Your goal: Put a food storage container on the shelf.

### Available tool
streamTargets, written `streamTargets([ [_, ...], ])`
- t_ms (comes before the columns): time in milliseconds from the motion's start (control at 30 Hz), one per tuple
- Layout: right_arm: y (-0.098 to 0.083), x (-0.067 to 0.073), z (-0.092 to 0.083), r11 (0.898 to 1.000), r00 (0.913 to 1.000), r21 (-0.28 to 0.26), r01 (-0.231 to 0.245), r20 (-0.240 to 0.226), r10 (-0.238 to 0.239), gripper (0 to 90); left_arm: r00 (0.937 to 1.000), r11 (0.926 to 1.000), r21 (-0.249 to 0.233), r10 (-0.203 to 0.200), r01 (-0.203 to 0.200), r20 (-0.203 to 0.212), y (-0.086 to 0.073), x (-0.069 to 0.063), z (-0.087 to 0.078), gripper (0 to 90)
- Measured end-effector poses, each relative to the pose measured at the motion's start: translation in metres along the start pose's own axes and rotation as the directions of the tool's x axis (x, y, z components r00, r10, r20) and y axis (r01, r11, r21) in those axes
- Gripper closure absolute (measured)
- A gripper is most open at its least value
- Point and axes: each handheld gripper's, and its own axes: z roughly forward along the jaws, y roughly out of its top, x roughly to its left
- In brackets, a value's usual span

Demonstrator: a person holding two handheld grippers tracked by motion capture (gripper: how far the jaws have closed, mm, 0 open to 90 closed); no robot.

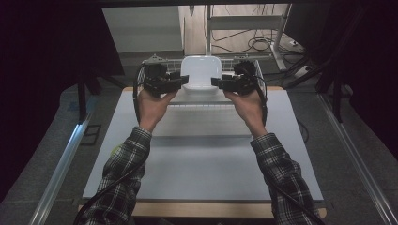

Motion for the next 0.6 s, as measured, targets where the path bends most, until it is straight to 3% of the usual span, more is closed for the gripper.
streamTargets([
  [133, 0.0022, -0.0018, 0.0023, 1.000, 0.9999, -0.003, -0.012, -0.001, 0.012, 46.3, 1.0000, 1.0000, 0.001, -0.006, 0.006, 0.003, 0.0008, 0.0017, 0.0024, 57.8],
  [367, 0.0042, -0.0051, 0.0045, 1.000, 0.9989, -0.024, -0.010, 0.045, 0.011, 42.5, 0.9995, 0.9997, -0.002, -0.026, 0.026, 0.017, 0.0029, 0.0049, 0.0056, 56.0],
  [600, 0.0073, -0.0047, 0.0061, 0.999, 0.9975, -0.039, 0.003, 0.071, 0.000, 42.4, 0.9998, 0.9999, -0.001, -0.013, 0.013, -0.016, 0.0079, 0.0071, 0.0101, 53.0],
])
